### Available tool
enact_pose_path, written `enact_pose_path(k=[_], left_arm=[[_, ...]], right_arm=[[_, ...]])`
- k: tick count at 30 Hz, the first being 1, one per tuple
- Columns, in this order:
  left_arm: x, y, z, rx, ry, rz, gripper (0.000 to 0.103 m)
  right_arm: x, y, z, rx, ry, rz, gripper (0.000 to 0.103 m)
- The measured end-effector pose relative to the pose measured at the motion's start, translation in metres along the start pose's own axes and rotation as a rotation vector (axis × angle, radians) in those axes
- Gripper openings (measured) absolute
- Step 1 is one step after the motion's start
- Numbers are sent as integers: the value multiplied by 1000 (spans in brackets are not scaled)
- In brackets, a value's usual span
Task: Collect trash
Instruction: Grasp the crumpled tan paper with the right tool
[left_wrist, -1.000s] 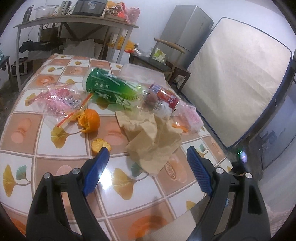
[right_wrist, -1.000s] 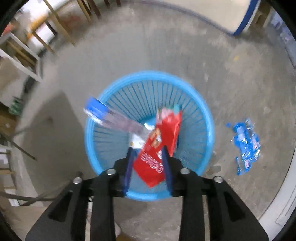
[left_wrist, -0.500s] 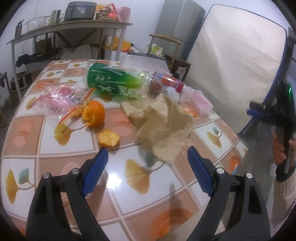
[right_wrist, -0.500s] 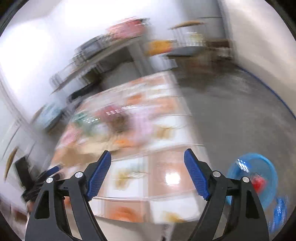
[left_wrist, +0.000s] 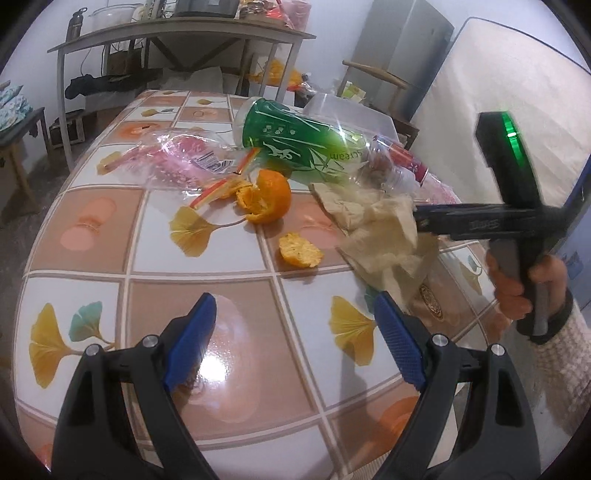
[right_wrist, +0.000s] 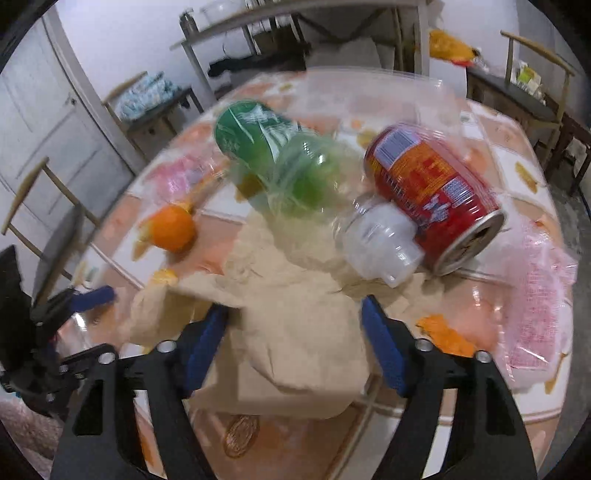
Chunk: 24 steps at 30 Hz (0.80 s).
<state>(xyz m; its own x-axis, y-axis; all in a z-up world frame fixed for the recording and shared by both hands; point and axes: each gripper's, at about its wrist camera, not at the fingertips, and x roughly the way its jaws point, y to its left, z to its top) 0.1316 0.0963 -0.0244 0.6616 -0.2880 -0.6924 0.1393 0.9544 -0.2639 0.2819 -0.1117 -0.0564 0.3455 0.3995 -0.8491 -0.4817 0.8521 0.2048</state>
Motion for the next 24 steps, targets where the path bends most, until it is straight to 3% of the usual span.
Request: enact_pose_path(k=[5,8,9,12,15,18,22,24], left_arm=[[6,1,2,2,3,-11,83],[9,2,3,0,1,-15,83],[9,2,3,0,-1,-15,83],[9,3,4,-4,-4,-19,83],[7,6,4,-16,-13,-28,83],[2,9,6,-22,-38,-46,83],[-10,14,8,-36,-94,-103,83],[-16,18,9,-61,-124,-150,83]], right_arm=[[5,9,-5,-66,-20,-121,49],[4,9,-5,-63,-15,-134,25],[2,8,-6,-53,-11,-125,10],[-4,6,-9,-29,-13,-113,7],[-25,2,-13,31,-35,-12,6],[-53,-6,-19,126,-70,151,6],[-62,-31,-38,360,-23,573,6],[-45,-41,-54,485,46,729,6]])
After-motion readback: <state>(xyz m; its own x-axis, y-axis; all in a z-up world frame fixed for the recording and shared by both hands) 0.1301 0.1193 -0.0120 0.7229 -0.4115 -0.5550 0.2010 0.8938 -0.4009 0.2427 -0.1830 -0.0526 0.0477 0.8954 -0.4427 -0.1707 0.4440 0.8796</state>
